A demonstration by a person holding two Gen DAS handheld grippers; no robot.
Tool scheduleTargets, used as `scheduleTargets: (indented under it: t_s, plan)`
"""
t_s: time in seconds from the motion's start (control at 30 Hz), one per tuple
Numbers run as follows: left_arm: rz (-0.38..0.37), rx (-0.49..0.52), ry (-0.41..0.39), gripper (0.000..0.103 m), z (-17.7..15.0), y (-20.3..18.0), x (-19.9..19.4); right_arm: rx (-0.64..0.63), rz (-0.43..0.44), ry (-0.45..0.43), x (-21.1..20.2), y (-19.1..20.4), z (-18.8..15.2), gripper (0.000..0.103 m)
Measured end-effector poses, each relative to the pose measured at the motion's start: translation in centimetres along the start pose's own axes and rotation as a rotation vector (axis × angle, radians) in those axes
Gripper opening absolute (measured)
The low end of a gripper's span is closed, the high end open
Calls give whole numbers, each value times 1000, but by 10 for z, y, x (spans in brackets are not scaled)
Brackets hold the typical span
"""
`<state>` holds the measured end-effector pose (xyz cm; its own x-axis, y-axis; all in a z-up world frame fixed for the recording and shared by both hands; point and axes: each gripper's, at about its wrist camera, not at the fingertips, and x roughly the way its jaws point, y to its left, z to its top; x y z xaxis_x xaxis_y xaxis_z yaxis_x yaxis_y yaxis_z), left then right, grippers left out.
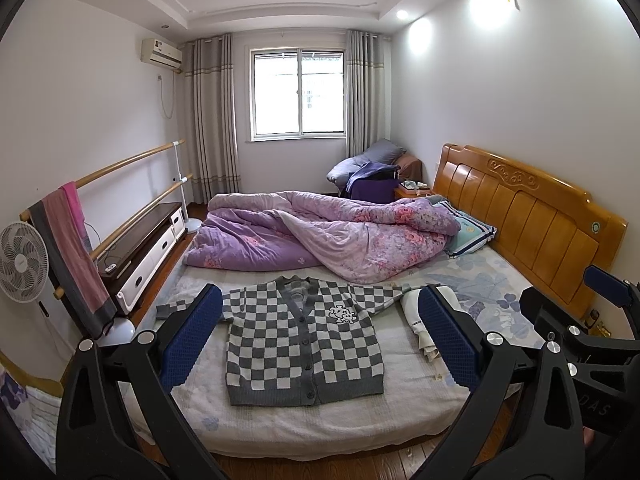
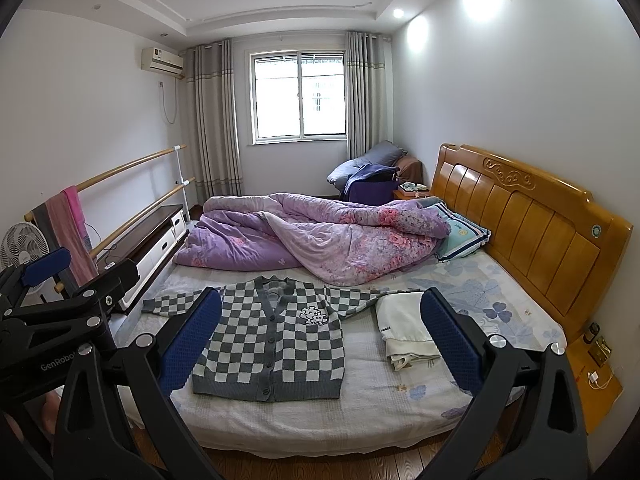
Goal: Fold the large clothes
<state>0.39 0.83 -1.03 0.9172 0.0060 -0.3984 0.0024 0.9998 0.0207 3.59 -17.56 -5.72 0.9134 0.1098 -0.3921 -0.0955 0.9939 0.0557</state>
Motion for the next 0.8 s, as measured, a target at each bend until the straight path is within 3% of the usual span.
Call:
scheduleTargets:
  t_s: [0.8]
  plan:
    - [4,-1,7,98,-3,14,9,-2,6,17,15,12,-10,96]
